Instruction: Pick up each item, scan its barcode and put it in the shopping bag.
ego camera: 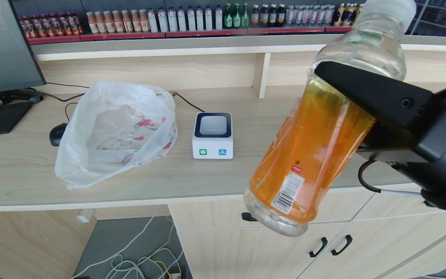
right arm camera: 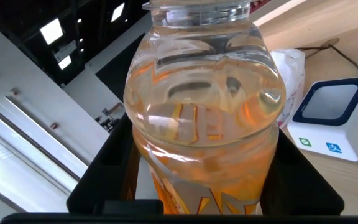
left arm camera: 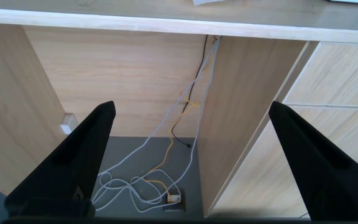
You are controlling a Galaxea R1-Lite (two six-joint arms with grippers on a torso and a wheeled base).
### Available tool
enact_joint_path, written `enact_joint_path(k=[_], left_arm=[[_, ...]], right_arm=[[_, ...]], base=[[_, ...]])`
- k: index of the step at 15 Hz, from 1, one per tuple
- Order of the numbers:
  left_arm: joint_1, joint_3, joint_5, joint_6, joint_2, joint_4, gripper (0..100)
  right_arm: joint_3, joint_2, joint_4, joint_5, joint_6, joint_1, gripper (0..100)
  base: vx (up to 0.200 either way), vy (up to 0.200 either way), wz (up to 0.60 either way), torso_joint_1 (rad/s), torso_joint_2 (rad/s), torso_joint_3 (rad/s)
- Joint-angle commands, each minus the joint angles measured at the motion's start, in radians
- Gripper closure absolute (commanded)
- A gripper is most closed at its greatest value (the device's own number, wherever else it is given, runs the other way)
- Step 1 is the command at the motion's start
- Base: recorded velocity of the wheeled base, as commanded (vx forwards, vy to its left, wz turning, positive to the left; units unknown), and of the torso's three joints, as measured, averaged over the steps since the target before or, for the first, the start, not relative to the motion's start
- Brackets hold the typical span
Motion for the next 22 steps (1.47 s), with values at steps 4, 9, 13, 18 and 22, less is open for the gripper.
enact_joint_path(k=[4,9,13,18,22], left_arm=[[0.0,0.0,0.0,0.0,0.0,0.0,0],[0.0,0.0,0.0,0.0,0.0,0.0,0],[0.0,0.0,0.0,0.0,0.0,0.0,0],[0.0,0.0,0.0,0.0,0.0,0.0,0],[0.0,0.0,0.0,0.0,0.0,0.0,0]], right_arm=[[-0.013,-0.009,0.004,0.002,-0.054,0.0,100],[-0.001,-0.101,0.16,-0.021,-0.177,-0.011,100],[-0.013,-0.171,0.248,-0.147,-0.349,-0.016,100],[0.045,-0.21,0.246,-0.337,-0.588,-0.016,100],[0.063,-0.24,0.234,-0.463,-0.722,-0.016,100]], base=[[0.0,0.0,0.0,0.0,0.0,0.0],[0.0,0.0,0.0,0.0,0.0,0.0],[0.0,0.0,0.0,0.0,0.0,0.0],[0.0,0.0,0.0,0.0,0.0,0.0],[0.0,0.0,0.0,0.0,0.0,0.0]])
